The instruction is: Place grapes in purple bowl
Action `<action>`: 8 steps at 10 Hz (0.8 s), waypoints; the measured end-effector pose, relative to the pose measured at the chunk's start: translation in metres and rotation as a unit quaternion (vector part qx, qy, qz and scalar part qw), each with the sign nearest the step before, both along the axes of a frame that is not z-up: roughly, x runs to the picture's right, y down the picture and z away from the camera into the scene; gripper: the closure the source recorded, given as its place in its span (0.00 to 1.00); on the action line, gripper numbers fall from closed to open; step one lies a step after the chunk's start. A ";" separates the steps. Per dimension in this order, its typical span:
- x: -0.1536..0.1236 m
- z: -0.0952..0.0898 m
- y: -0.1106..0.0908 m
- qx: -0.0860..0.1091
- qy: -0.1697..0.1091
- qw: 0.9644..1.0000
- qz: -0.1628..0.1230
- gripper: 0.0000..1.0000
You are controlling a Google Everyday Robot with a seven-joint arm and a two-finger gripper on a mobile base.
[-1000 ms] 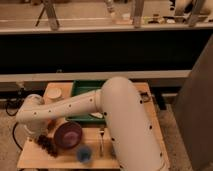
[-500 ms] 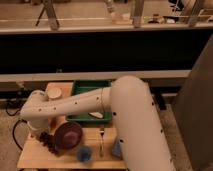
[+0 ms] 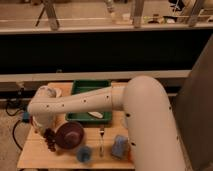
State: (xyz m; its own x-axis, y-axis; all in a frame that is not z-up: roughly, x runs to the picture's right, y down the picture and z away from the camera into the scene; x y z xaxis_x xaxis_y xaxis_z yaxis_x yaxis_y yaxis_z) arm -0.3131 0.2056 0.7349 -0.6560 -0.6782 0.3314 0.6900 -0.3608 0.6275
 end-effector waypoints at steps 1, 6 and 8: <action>0.001 -0.004 -0.006 0.002 0.000 1.000 0.006 0.96; 0.029 -0.014 -0.032 0.011 0.010 0.999 0.031 0.96; 0.042 -0.020 -0.032 0.012 0.014 0.999 0.040 0.96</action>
State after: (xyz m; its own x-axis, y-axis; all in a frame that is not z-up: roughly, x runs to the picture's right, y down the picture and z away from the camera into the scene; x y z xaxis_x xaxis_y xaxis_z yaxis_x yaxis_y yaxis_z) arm -0.2708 0.1737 0.7148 -0.5897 -0.7363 0.3318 0.7344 -0.3180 0.5996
